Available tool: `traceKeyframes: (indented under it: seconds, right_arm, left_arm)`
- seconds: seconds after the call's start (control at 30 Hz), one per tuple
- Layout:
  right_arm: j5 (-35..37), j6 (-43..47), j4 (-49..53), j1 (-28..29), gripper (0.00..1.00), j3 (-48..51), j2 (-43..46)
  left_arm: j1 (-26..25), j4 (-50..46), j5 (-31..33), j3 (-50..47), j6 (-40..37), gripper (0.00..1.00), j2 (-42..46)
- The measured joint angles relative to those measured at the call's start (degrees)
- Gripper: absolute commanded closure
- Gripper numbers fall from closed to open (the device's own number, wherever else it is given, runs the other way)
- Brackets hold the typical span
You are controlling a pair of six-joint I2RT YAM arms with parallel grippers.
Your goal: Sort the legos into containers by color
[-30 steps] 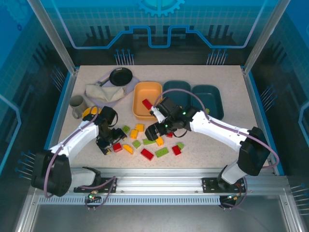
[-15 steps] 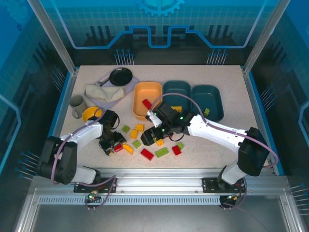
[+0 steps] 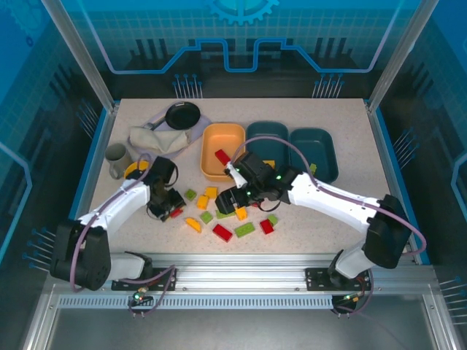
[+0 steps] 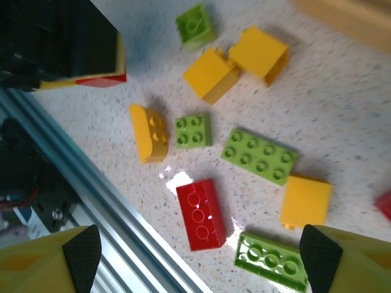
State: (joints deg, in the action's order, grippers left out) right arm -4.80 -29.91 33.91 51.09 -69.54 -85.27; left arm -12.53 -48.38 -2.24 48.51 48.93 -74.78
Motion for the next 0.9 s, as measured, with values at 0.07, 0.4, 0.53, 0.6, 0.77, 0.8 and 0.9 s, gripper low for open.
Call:
traceKeyframes:
  seconds: [0.07,0.4,0.53,0.6,0.77,0.8,0.9]
  right_arm:
    - [1.79,-2.05,-0.52,-1.57,0.13,0.24,3.50]
    - [5.09,-9.38,0.15,-12.31,0.13,-0.22,7.06]
    - [5.53,-10.67,2.10,-14.43,0.13,-0.28,6.43]
    - [5.70,-11.13,2.60,-14.80,0.13,-0.28,6.49]
    - [5.70,-12.15,3.15,-15.37,0.13,0.50,7.37]
    - [5.68,-12.37,3.19,-15.47,0.13,0.94,7.78]
    - [5.64,-12.79,3.61,-15.80,0.13,2.12,8.85]
  left_arm:
    - [-0.22,-0.68,0.07,7.02,-0.74,0.61,-0.90]
    - [-7.80,-2.67,1.44,40.61,-5.86,0.61,-27.63]
    - [-9.99,-5.66,2.10,51.15,-7.26,0.62,-40.06]
    - [-10.78,-7.87,2.91,55.43,-7.65,0.63,-45.05]
    - [-11.65,-12.52,4.94,62.18,-8.85,0.63,-52.81]
    - [-11.65,-13.20,5.25,62.77,-8.92,0.63,-53.64]
    - [-11.65,-14.58,5.95,63.56,-9.05,0.59,-55.30]
